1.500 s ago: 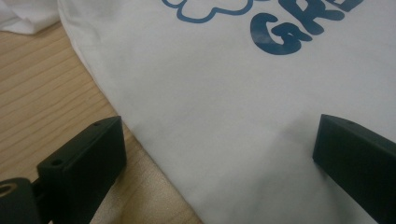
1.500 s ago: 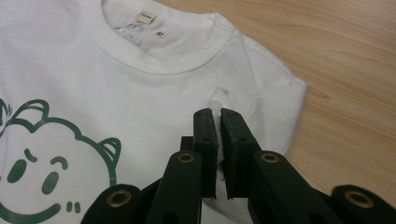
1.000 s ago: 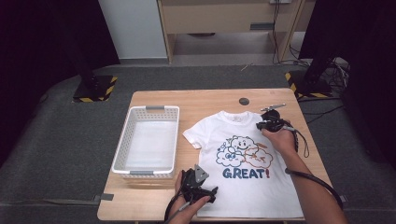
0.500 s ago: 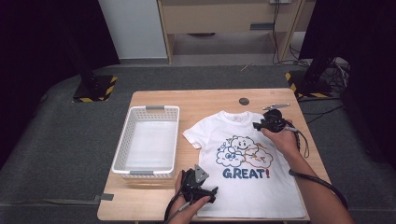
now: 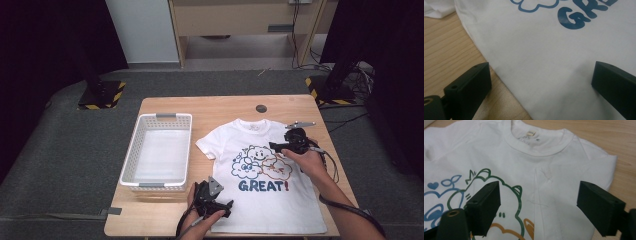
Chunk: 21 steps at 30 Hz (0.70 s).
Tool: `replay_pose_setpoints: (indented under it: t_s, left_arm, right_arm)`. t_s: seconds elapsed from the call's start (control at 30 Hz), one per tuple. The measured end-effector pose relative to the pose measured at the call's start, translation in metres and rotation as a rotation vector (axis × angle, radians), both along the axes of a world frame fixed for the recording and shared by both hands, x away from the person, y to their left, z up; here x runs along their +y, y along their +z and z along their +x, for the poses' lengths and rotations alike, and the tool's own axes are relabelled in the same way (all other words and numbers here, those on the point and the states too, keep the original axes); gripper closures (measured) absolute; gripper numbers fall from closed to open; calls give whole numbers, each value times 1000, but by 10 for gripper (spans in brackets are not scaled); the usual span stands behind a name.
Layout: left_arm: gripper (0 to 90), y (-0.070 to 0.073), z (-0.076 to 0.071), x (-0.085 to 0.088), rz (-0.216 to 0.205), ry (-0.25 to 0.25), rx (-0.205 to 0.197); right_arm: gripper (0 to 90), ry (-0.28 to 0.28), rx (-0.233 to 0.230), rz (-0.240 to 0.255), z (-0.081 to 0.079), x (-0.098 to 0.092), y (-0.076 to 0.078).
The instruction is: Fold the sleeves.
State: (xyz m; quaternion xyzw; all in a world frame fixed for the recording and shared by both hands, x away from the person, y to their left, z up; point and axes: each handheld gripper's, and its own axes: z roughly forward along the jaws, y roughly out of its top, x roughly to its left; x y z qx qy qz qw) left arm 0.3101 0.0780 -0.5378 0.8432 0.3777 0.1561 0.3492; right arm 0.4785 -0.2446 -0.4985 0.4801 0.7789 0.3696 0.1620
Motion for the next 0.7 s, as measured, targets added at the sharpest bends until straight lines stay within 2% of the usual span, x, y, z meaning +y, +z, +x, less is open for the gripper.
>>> replay_pose_setpoints:
  t_s: [0.03, 0.1, 0.23, 0.4, 0.5, 0.63, 0.7]
  left_arm:
    - [12, 0, 0, 0, 0, 0, 0]
    - [11, 0, 0, 0, 0, 0, 0]
    - [11, 0, 0, 0, 0, 0, 0]
    - [11, 0, 0, 0, 1, -1, 0]
    - [11, 0, 0, 0, 0, 1, 0]
    - [11, 0, 0, 0, 1, 1, 0]
    - [11, 0, 0, 0, 2, 1, 0]
  right_arm:
    - [134, -4, -4, -10, -2, 0, -1]
    - [111, -4, -8, -25, -6, -1, -5]
    - [75, -1, 23, -28, -16, -4, -15]
    - [55, 13, 9, -56, -29, -4, -28]
    - [53, 18, 9, -72, -31, -4, -36]
    - [30, 28, -15, -75, -33, -4, -40]
    - [21, 44, -34, -100, -34, -2, -42]
